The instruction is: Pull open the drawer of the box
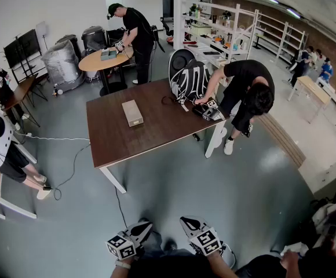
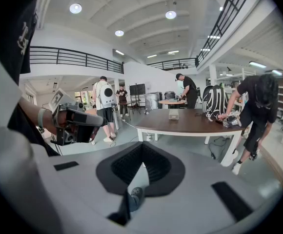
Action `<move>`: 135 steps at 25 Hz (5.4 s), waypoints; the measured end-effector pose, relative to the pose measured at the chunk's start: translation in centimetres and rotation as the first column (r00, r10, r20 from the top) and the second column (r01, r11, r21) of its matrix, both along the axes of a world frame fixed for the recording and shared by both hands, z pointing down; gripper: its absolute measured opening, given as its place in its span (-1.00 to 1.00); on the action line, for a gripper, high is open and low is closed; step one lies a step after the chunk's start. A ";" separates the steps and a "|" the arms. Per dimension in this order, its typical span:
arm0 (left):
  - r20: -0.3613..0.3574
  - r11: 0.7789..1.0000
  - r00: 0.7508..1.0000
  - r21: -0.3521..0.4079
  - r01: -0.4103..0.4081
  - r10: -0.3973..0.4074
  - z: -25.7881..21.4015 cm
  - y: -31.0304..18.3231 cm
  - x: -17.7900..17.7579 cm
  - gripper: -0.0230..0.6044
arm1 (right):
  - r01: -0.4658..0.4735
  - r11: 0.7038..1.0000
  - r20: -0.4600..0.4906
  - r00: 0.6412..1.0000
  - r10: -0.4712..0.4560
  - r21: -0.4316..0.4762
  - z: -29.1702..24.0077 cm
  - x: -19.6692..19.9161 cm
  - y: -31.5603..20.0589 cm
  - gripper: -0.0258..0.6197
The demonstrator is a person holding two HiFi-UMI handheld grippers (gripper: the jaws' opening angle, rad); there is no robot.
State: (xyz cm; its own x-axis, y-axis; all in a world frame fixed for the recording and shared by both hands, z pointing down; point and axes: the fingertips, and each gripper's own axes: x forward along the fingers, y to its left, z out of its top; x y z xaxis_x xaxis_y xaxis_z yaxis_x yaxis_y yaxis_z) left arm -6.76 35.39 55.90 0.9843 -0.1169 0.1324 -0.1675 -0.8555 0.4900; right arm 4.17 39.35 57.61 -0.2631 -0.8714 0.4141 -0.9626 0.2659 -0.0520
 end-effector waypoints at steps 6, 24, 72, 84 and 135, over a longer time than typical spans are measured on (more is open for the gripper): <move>0.001 1.000 1.000 -0.009 -0.010 0.010 0.8 -1.8 1.8 -0.92 | -0.012 1.000 0.002 1.000 0.012 -0.011 0.7 1.6 -1.4 -0.96; -0.068 0.996 0.997 -0.081 -0.041 0.035 0.4 -18.6 7.5 -0.92 | -0.020 0.999 -0.010 1.000 0.019 -0.041 0.3 7.5 -18.4 -0.96; 0.093 0.954 0.952 -0.049 0.296 -0.291 -0.2 -58.4 -3.5 -0.92 | -0.117 0.949 -0.024 0.993 0.115 -0.291 12.6 11.1 -71.5 -0.47; 0.133 0.960 0.956 -0.065 0.272 -0.262 0.7 -63.4 -1.1 -0.92 | -0.172 0.899 -0.044 0.985 0.168 -0.403 19.3 12.6 -77.4 -0.37; 0.149 0.959 0.957 -0.100 0.264 -0.248 1.7 -65.9 -0.1 -0.92 | -0.278 0.779 -0.128 0.960 0.250 -0.562 24.9 13.2 -79.8 -0.42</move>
